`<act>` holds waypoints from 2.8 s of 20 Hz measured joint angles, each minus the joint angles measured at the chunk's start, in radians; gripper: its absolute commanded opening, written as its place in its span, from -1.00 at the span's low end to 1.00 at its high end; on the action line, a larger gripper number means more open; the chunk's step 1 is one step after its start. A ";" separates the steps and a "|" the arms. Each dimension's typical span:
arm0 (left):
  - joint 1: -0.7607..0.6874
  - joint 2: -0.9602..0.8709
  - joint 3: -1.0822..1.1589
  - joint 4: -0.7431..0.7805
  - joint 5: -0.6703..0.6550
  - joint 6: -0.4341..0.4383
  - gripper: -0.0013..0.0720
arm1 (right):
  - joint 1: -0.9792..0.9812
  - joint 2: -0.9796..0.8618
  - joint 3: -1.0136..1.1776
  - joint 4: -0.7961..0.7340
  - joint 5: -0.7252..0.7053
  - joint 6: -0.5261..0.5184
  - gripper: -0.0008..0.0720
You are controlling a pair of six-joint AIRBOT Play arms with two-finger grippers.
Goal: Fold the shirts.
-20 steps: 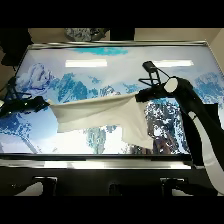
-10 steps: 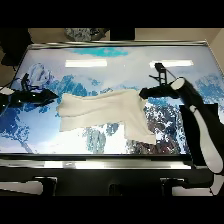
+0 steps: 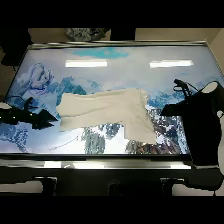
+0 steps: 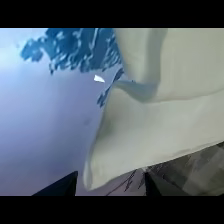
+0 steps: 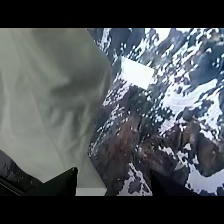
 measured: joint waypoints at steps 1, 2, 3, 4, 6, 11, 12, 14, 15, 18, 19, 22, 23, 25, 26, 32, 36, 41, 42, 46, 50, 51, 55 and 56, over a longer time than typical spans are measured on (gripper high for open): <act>-0.014 0.003 -0.026 0.000 0.011 0.003 0.25 | -0.002 0.001 -0.017 -0.003 0.017 -0.003 0.59; -0.027 0.005 -0.047 -0.001 0.031 0.006 0.25 | -0.005 0.002 -0.028 -0.003 0.020 -0.004 0.59; -0.039 0.005 -0.063 0.000 0.052 0.007 0.25 | -0.006 0.002 -0.037 -0.003 0.025 -0.007 0.59; -0.050 0.006 -0.073 0.000 0.072 0.007 0.25 | -0.008 0.003 -0.043 -0.006 0.031 -0.008 0.59; -0.067 0.007 -0.086 0.007 0.098 0.010 0.25 | -0.010 0.003 -0.052 -0.008 0.042 -0.014 0.59; -0.065 0.011 -0.091 0.058 0.095 0.011 0.25 | -0.011 0.003 -0.059 -0.009 0.045 -0.029 0.59; -0.068 0.011 -0.095 0.064 0.094 0.011 0.24 | -0.011 0.003 -0.060 -0.009 0.043 -0.031 0.59; -0.082 0.013 -0.114 0.071 0.096 0.010 0.05 | -0.011 0.003 -0.060 -0.009 0.039 -0.034 0.59; -0.092 0.013 -0.122 0.075 0.103 0.002 -0.27 | -0.011 0.003 -0.060 -0.009 0.038 -0.034 0.59; -0.117 0.011 -0.136 0.088 0.144 -0.034 -0.89 | -0.011 0.003 -0.064 -0.005 0.037 -0.037 0.59; -0.125 0.011 -0.137 0.086 0.155 -0.045 -0.89 | -0.011 0.003 -0.072 0.001 0.035 -0.037 0.63; -0.136 0.013 -0.141 0.081 0.178 -0.062 -0.89 | -0.011 0.003 -0.120 0.055 0.014 -0.046 0.76; -0.138 0.014 -0.141 0.081 0.183 -0.066 -0.89 | -0.011 0.003 -0.146 0.085 -0.005 -0.054 0.76; -0.141 0.018 -0.141 0.085 0.195 -0.068 -0.89 | -0.011 0.001 -0.201 0.172 -0.055 -0.080 0.78; -0.142 0.022 -0.141 0.086 0.203 -0.069 -0.89 | -0.011 -0.003 -0.226 0.211 -0.084 -0.096 0.77; -0.142 0.042 -0.139 0.101 0.222 -0.076 -0.89 | -0.011 -0.047 -0.295 0.427 -0.256 -0.195 0.44; -0.141 0.047 -0.140 0.097 0.217 -0.075 -0.89 | -0.013 -0.055 -0.304 0.530 -0.334 -0.234 0.23; -0.141 0.049 -0.139 0.089 0.211 -0.076 -0.89 | -0.011 -0.058 -0.306 0.538 -0.293 -0.247 0.40; -0.141 0.049 -0.139 0.087 0.206 -0.076 -0.89 | -0.011 -0.059 -0.306 0.533 -0.288 -0.246 0.40; -0.141 0.049 -0.139 0.084 0.194 -0.076 -0.89 | -0.011 -0.082 -0.306 0.520 -0.271 -0.211 0.31; -0.141 0.052 -0.139 0.080 0.185 -0.067 -0.89 | -0.011 -0.098 -0.306 0.539 -0.273 -0.209 -0.86; -0.141 0.059 -0.138 0.079 0.179 -0.057 -0.90 | -0.011 -0.099 -0.304 0.560 -0.277 -0.224 -0.86; -0.141 0.156 -0.061 0.062 0.203 -0.029 -0.90 | -0.014 -0.061 -0.224 0.631 -0.246 -0.307 -0.86; -0.140 0.195 -0.010 0.060 0.229 -0.021 -0.90 | -0.013 -0.035 -0.177 0.634 -0.238 -0.323 -0.86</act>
